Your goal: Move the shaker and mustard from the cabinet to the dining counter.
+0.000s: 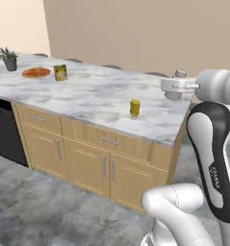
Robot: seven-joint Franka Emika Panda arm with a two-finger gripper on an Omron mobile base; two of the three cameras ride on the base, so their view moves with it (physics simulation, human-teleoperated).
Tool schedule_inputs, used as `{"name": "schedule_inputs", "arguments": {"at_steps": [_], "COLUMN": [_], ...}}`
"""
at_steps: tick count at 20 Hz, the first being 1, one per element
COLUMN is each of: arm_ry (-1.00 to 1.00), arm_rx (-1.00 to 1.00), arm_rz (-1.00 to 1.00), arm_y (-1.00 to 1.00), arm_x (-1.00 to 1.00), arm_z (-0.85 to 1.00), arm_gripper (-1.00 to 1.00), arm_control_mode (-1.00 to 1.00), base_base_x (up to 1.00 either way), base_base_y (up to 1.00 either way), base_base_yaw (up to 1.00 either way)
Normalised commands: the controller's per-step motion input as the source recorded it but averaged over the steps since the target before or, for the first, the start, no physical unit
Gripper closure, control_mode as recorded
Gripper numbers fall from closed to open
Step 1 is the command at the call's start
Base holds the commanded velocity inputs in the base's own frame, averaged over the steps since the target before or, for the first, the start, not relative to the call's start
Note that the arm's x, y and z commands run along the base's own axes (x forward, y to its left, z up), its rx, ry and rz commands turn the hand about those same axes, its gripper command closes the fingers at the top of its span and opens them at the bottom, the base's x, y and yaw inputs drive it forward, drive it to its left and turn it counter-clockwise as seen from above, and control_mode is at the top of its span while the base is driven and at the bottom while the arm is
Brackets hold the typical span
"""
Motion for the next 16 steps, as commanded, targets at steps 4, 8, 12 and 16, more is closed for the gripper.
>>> {"name": "schedule_inputs", "arguments": {"at_steps": [4, 8, 12, 16], "arm_ry": [0.0, 0.0, 0.0, 0.0], "arm_rx": [0.0, 0.0, 0.0, 0.0], "arm_rz": [0.0, 0.0, 0.0, 0.0], "arm_y": [0.0, 0.0, 0.0, 0.0], "arm_x": [0.0, 0.0, 0.0, 0.0], "arm_z": [0.0, 0.0, 0.0, 0.0], "arm_gripper": [1.0, 1.0, 1.0, 1.0], "arm_control_mode": [1.0, 1.0, 1.0, 1.0], "base_base_x": [-0.31, -0.3, 0.08, 0.82], "base_base_y": [-1.0, -1.0, -1.0, -1.0], "base_base_yaw": [0.54, 0.51, 0.46, 0.38]}}
